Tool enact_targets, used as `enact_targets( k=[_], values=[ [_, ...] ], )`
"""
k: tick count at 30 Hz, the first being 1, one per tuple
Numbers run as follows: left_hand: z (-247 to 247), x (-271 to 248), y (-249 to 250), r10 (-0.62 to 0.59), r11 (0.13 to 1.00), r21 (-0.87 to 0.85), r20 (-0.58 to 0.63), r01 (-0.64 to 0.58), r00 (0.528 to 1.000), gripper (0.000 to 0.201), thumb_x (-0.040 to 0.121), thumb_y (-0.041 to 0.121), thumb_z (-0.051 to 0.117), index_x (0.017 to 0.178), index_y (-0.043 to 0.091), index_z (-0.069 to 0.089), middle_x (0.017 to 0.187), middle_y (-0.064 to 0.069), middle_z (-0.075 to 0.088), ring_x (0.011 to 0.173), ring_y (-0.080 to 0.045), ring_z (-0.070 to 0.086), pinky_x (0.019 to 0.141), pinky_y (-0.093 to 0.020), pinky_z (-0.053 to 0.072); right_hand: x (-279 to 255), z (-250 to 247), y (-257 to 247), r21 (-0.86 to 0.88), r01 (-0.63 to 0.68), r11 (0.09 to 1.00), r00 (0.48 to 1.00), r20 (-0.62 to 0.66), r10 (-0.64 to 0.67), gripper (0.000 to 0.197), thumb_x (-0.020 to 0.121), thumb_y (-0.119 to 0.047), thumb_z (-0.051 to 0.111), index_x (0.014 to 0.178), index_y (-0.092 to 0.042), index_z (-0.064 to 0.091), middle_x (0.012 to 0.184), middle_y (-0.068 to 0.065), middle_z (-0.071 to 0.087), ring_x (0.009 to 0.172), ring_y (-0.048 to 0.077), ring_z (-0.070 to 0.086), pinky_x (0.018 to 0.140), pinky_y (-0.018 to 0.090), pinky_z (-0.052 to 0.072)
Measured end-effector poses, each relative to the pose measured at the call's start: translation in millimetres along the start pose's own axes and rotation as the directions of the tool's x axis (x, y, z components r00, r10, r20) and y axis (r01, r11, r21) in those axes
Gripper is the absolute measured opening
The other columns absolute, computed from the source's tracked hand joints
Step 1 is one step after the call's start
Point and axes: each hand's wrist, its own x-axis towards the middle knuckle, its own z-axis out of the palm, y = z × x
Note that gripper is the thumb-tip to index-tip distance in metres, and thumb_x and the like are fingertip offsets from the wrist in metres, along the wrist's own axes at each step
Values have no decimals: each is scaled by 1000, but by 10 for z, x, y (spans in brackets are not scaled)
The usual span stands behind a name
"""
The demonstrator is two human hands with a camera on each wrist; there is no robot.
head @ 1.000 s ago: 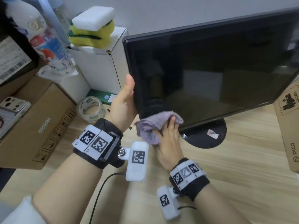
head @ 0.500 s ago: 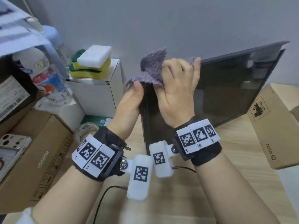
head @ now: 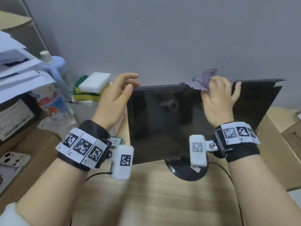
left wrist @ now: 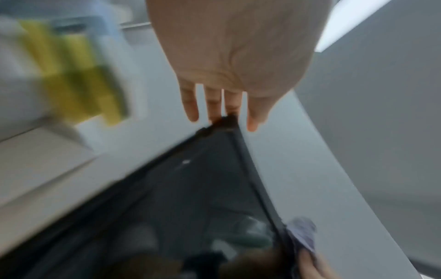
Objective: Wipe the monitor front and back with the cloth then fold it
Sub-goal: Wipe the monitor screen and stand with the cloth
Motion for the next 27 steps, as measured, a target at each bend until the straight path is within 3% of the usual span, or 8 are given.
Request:
enact_targets(
  k=[2, 5, 9, 13, 16, 21, 24, 27],
  values=[
    [124, 158, 309, 114, 885, 438, 120, -156, 986, 39, 91, 42, 37, 123, 25, 50, 119, 4, 61, 109, -13, 56, 91, -34, 44, -3, 44, -45, -3, 48, 999, 999, -4, -48, 27, 88, -23, 43, 108, -7, 55, 125, 10, 53, 128, 30, 37, 111, 60, 0],
    [532, 337, 599, -80, 671, 717, 322, -188, 943, 51, 92, 55, 24, 127, 25, 47, 128, -1, 59, 117, -25, 54, 92, -39, 43, -46, 80, -21, -27, 136, 990, 988, -68, -137, 28, 84, -26, 43, 103, -12, 57, 121, 7, 57, 124, 30, 43, 108, 64, 4],
    [826, 369, 568, -47, 551, 816, 238, -174, 970, 50, 90, 58, 24, 108, 23, 54, 99, -6, 68, 93, -32, 61, 65, -32, 31, 56, -10, 556, -78, 122, 990, 991, -54, -126, 32, 90, -22, 44, 120, -13, 52, 133, 7, 49, 133, 26, 34, 109, 64, 0],
    [863, 370, 517, -23, 548, 828, 155, -117, 988, 47, 89, 58, 28, 101, 22, 54, 90, -8, 68, 86, -33, 61, 63, -32, 31, 283, -130, 1453, -56, -134, 989, 982, -140, 125, 44, 92, -21, 35, 134, -8, 39, 149, 9, 33, 143, 22, 16, 111, 62, -4],
    [948, 426, 515, -37, 528, 846, 111, -75, 993, 49, 88, 62, 27, 98, 24, 56, 82, -5, 64, 79, -30, 58, 64, -33, 33, 333, -32, 1862, 171, -221, 960, 949, -189, 252, 50, 93, -16, 31, 142, -9, 27, 156, 11, 17, 145, 29, 7, 116, 57, 0],
    [1079, 389, 461, 14, 514, 857, -63, 47, 998, 55, 84, 68, 28, 81, 22, 56, 68, -4, 52, 70, -27, 47, 84, -43, 36, -802, 848, 1448, 410, -212, 887, 971, -12, 237, 31, 91, -15, 41, 112, 3, 55, 127, 30, 50, 116, 46, 48, 98, 52, 42],
    [1126, 369, 430, 57, 477, 877, -108, 68, 993, 58, 81, 73, 28, 80, 22, 56, 65, -5, 52, 70, -25, 41, 90, -47, 32, -1466, 1132, 1209, 348, -272, 897, 955, 211, 208, 27, 88, -13, 46, 108, -1, 59, 128, 26, 49, 110, 45, 51, 87, 48, 47],
    [1119, 346, 412, 46, 465, 880, -139, 102, 989, 61, 80, 74, 29, 82, 20, 58, 65, -6, 52, 70, -26, 42, 89, -47, 30, -1258, 1101, 1298, 394, -286, 873, 957, 154, 244, 44, 90, -33, 33, 110, -4, 59, 125, 22, 52, 111, 38, 51, 91, 42, 44]
  ],
)
